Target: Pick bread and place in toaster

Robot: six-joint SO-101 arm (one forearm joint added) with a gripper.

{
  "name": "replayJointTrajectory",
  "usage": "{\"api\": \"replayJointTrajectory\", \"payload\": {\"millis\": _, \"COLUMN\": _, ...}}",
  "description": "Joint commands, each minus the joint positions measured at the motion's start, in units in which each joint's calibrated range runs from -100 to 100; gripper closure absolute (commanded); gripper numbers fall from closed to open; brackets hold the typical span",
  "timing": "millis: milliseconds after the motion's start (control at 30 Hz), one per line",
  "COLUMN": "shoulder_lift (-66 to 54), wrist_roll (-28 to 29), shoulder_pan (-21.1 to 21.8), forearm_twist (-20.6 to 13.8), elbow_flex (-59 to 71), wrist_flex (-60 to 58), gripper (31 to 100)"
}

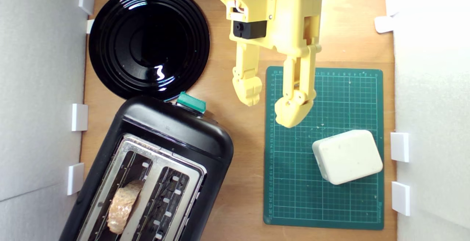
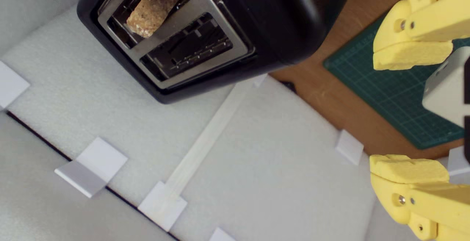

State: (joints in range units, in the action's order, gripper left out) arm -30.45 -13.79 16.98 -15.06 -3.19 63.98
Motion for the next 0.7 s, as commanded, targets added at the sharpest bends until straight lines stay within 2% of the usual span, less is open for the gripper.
{"api": "replayJointTrajectory", "payload": {"millis": 0, "shoulder_lift": -6.24, "wrist_roll": -2.24, "shoulder_pan": 0.83, "forearm_twist": 0.28, "elbow_flex": 7.23, "wrist_flex": -0.42, "gripper": 56.1}}
{"api": "replayJointTrajectory", "payload": {"millis": 267, "shoulder_lift": -14.81, "wrist_roll": -7.16, "shoulder_pan": 0.83, "forearm_twist": 0.37, "elbow_flex": 25.3, "wrist_flex": -0.42, "gripper": 70.7}}
{"api": "replayJointTrajectory", "payload": {"millis": 533, "shoulder_lift": -22.8, "wrist_roll": -10.35, "shoulder_pan": 0.83, "forearm_twist": 0.46, "elbow_flex": 40.37, "wrist_flex": -0.59, "gripper": 81.5}}
{"api": "replayJointTrajectory", "payload": {"millis": 667, "shoulder_lift": -27.7, "wrist_roll": -12.55, "shoulder_pan": 0.75, "forearm_twist": 2.82, "elbow_flex": 47.27, "wrist_flex": -0.59, "gripper": 84.3}}
